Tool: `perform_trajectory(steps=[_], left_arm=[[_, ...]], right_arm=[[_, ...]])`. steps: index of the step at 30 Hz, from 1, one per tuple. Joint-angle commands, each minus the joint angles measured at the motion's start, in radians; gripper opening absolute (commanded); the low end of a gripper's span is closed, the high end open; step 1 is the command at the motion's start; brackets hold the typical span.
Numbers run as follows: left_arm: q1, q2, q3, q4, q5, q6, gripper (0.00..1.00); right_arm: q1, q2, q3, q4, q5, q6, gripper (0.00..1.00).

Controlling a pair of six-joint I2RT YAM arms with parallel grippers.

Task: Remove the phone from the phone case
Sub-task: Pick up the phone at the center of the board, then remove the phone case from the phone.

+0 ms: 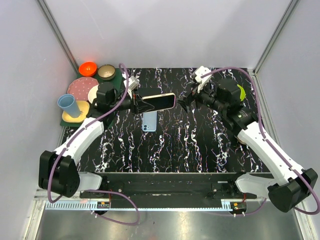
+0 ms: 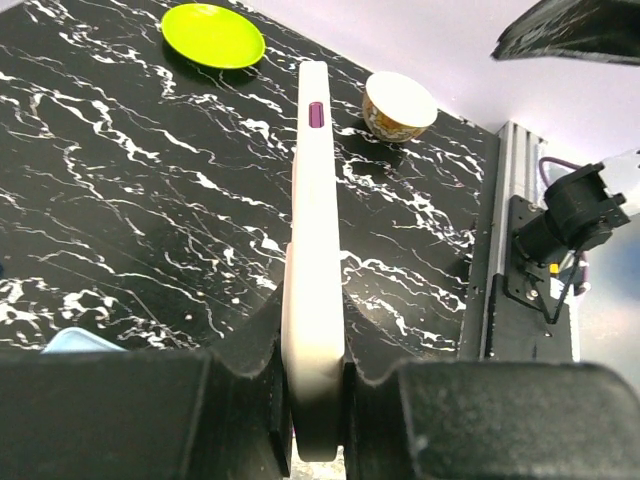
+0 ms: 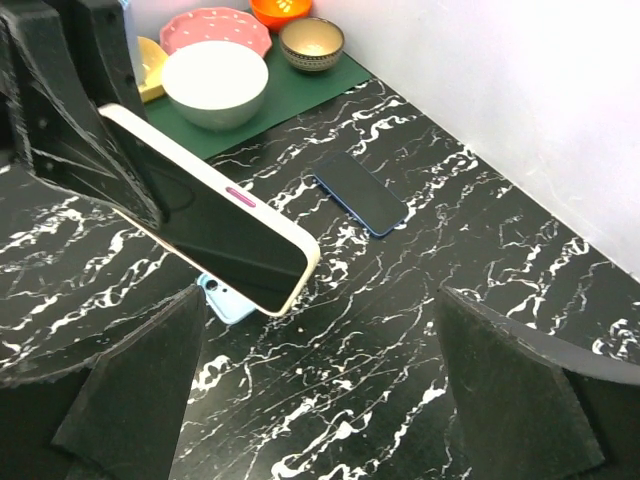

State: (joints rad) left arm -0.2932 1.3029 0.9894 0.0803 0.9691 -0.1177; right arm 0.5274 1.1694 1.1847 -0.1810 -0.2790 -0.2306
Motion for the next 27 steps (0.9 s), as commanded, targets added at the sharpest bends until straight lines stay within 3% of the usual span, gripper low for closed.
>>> perform_trajectory(steps=[1, 9, 13, 20, 27], left_arm=[[0.009, -0.045, -0.072, 0.367, 0.075, -0.125, 0.00], [0.039, -0.047, -0.141, 0.622, 0.143, -0.284, 0.00], [0.039, -0.019, -0.199, 0.919, 0.177, -0.478, 0.00], [0.039, 0.067, -0.221, 1.286, 0.252, -0.755, 0.00], [0.039, 0.093, -0.221, 1.282, 0.243, -0.772, 0.00]], right_arm=[[-0.026, -0.033, 0.019, 0.038, -0.135, 0.088, 0.98], [-0.035, -0.022, 0.038, 0.020, -0.205, 0.100, 0.90], [-0.056, -0.019, 0.018, 0.064, -0.285, 0.157, 0.84], [-0.073, -0.013, -0.002, 0.117, -0.342, 0.208, 0.78], [-0.099, -0.014, -0.017, 0.146, -0.451, 0.259, 0.70]])
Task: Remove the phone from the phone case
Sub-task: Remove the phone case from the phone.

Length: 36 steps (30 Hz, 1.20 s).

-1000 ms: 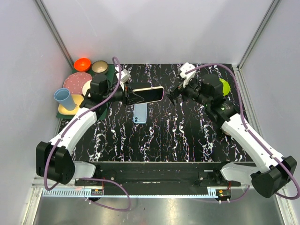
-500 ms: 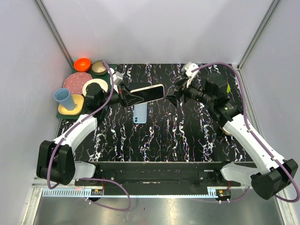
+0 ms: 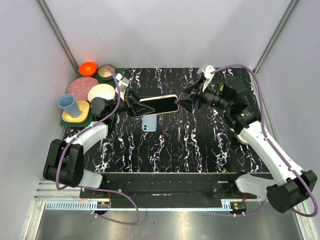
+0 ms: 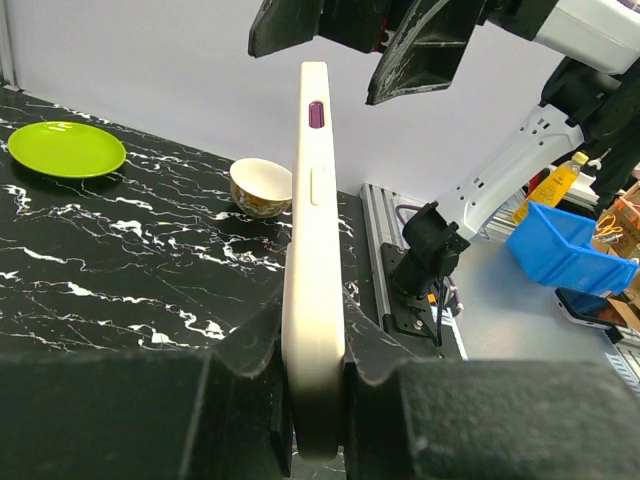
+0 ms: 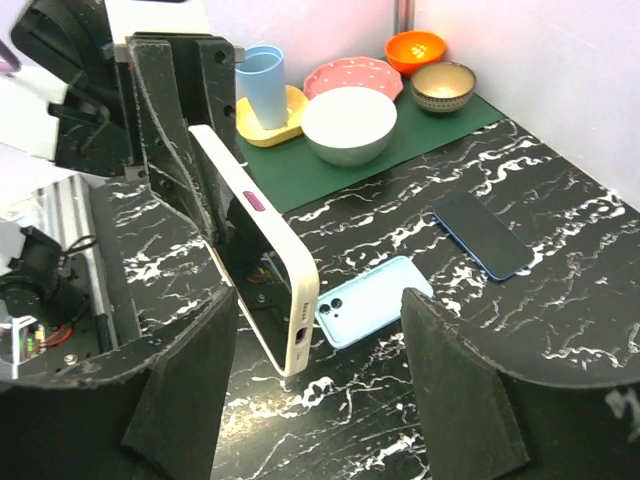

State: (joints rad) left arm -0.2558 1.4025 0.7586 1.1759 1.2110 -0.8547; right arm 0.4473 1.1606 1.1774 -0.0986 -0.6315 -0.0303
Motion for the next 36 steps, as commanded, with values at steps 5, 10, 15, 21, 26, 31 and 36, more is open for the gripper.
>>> perform_trajectory(steps=[5, 10, 15, 21, 26, 31, 36], left_arm=[[0.001, -0.008, 0.004, 0.076, -0.021, 0.045, 0.00], [0.001, -0.005, -0.004, 0.082, -0.022, 0.045, 0.00], [0.001, 0.007, -0.004, 0.126, -0.016, 0.013, 0.00], [0.000, 0.010, -0.007, 0.174, -0.008, -0.026, 0.00], [0.000, 0.012, -0.010, 0.186, -0.004, -0.032, 0.00], [-0.003, 0.015, -0.012, 0.194, 0.004, -0.035, 0.00], [-0.005, 0.018, -0.015, 0.211, 0.004, -0.046, 0.00]], right_arm=[[-0.041, -0.003, -0.039, 0.126, -0.209, 0.122, 0.59], [-0.074, 0.005, -0.071, 0.218, -0.280, 0.219, 0.52], [-0.082, 0.017, -0.093, 0.276, -0.292, 0.260, 0.48], [-0.082, 0.051, -0.062, 0.275, -0.303, 0.256, 0.50], [-0.085, 0.074, -0.051, 0.273, -0.327, 0.250, 0.51], [-0.087, 0.088, -0.039, 0.275, -0.356, 0.254, 0.50], [-0.094, 0.108, -0.015, 0.275, -0.375, 0.265, 0.51]])
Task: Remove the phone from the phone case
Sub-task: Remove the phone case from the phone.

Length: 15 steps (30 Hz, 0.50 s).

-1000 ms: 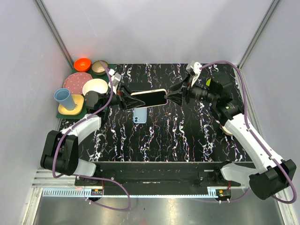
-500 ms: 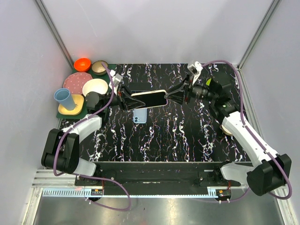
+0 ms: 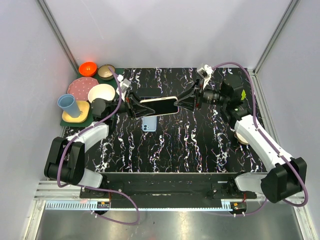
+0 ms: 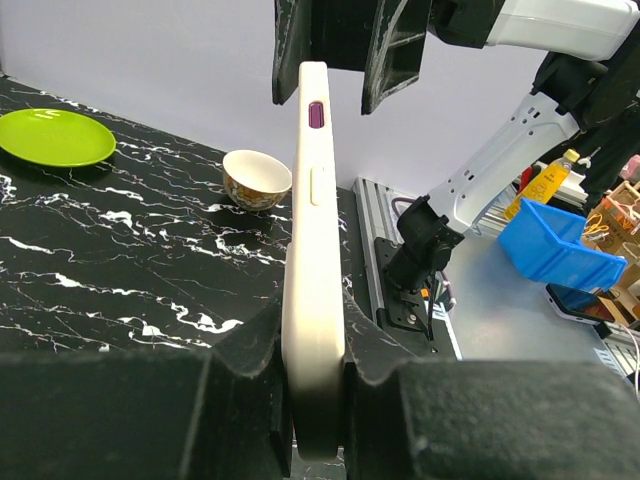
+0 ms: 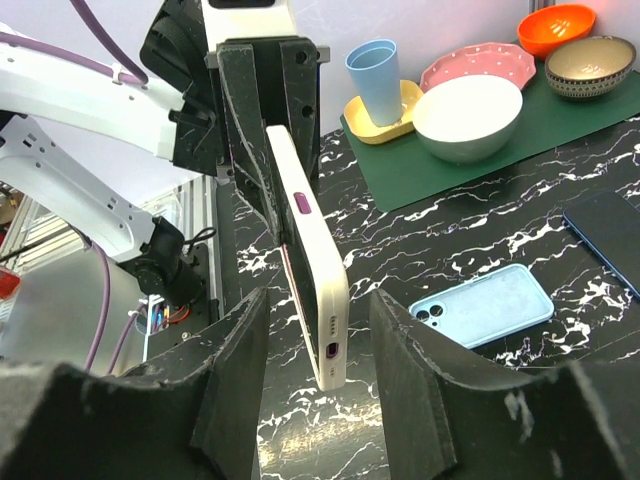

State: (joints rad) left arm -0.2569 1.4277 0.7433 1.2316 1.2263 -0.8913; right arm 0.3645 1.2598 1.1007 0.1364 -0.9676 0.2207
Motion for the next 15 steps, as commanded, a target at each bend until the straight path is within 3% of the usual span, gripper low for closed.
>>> perform_trajectory(steps=[1, 5, 8, 10, 15], left_arm=[[-0.004, -0.004, 0.001, 0.161, -0.011, -0.014, 0.00], [-0.005, -0.003, -0.001, 0.180, -0.005, -0.023, 0.00], [-0.005, -0.003, -0.001, 0.189, -0.002, -0.029, 0.00], [-0.005, -0.004, -0.002, 0.198, -0.001, -0.034, 0.00], [-0.007, -0.006, -0.004, 0.215, -0.002, -0.044, 0.00]], right_arm=[[-0.016, 0.010, 0.064, 0.040, -0.039, 0.012, 0.51], [-0.032, 0.032, 0.060, 0.083, -0.074, 0.072, 0.51], [-0.039, 0.050, 0.054, 0.159, -0.120, 0.153, 0.47], [-0.041, 0.059, 0.035, 0.236, -0.147, 0.195, 0.38], [-0.041, 0.089, -0.001, 0.388, -0.180, 0.327, 0.34]])
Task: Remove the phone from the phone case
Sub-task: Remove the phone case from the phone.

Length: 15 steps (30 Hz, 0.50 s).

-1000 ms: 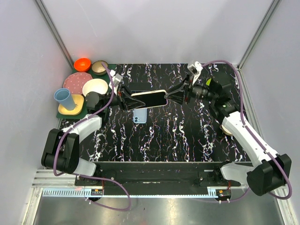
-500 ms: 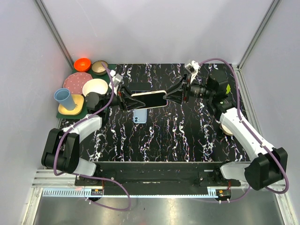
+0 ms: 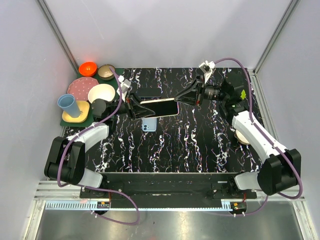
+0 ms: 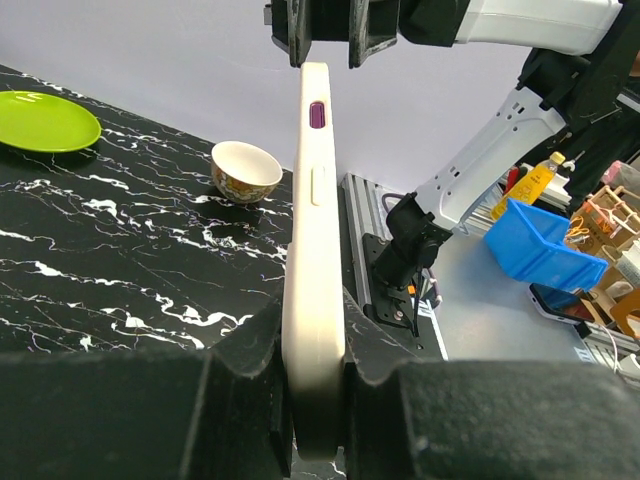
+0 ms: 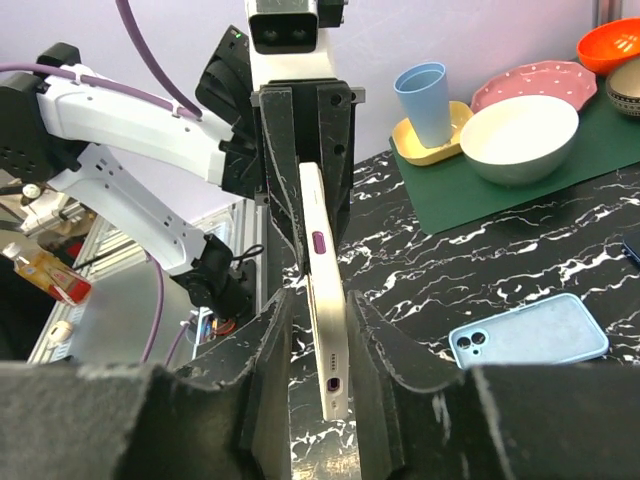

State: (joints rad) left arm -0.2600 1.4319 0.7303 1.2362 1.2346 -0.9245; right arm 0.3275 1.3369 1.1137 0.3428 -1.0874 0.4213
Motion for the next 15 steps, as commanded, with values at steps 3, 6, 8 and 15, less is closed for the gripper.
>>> perform_trajectory(steps=[3, 6, 8, 15], left_arm=[[-0.004, -0.011, 0.008, 0.212, -0.012, -0.011, 0.00], [-0.004, -0.011, 0.008, 0.212, -0.014, -0.010, 0.00], [-0.002, -0.010, 0.006, 0.212, -0.015, -0.008, 0.00], [-0.002, -0.010, 0.006, 0.212, -0.017, -0.007, 0.00]], right_arm=[[-0.004, 0.004, -0.029, 0.182, -0.054, 0.117, 0.33], [-0.004, -0.008, -0.049, 0.173, -0.043, 0.097, 0.34], [-0.004, -0.015, -0.055, 0.162, -0.036, 0.080, 0.34], [-0.011, -0.022, -0.075, 0.148, -0.017, 0.057, 0.33]])
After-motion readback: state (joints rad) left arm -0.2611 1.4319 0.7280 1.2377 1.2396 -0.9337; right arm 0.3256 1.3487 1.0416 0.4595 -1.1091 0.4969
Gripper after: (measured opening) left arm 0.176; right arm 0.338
